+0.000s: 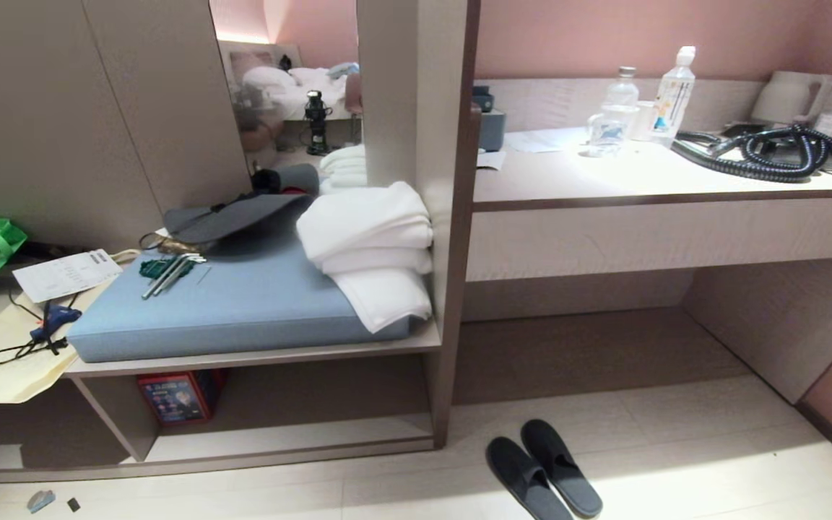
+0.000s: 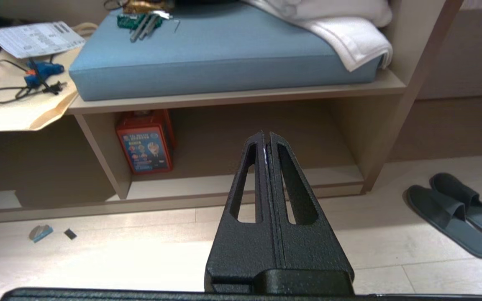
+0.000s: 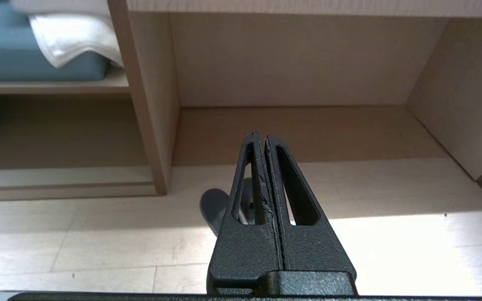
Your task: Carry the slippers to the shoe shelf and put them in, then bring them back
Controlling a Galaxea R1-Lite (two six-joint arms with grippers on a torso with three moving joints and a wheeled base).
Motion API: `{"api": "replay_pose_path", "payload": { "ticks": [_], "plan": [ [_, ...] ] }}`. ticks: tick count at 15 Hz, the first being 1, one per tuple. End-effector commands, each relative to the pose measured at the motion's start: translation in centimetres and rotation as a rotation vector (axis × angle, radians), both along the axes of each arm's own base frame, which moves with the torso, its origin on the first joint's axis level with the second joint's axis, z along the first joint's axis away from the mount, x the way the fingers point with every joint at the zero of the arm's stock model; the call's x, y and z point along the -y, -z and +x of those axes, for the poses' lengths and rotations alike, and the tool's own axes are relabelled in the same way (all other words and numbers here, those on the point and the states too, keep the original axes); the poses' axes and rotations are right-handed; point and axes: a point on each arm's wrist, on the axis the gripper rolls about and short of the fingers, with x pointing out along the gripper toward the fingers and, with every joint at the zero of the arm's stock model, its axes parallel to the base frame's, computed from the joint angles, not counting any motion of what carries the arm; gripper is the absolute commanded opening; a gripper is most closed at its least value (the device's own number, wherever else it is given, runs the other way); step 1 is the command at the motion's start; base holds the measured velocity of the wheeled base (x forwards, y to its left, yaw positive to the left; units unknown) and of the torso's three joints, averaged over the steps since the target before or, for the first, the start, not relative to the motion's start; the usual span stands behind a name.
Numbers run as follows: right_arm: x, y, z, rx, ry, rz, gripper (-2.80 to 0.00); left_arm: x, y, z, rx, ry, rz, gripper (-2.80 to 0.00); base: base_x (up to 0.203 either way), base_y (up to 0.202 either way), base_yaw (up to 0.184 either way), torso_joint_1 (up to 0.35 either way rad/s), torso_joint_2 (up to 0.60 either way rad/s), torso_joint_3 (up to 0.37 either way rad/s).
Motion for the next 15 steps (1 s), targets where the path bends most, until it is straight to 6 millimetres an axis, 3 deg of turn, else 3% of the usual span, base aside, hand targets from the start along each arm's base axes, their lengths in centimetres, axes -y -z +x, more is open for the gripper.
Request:
{"api": "replay_pose_path", "payload": {
  "ticks": [1,15],
  "plan": [
    [0.00,0.00,0.01,-0.001,0.001,0.000,-2.80,0.00,0.00,0.01,-0.001,0.000,0.001,-2.80,0.000,0.000,0.000,0.000,0.00,0.176],
    [0.00,0.04,0.02,-0.003,0.000,-0.007,-2.80,0.00,0.00,0.01,-0.001,0.000,0.003,-2.80,0.000,0.000,0.000,0.001,0.00,0.016]
  ]
}}
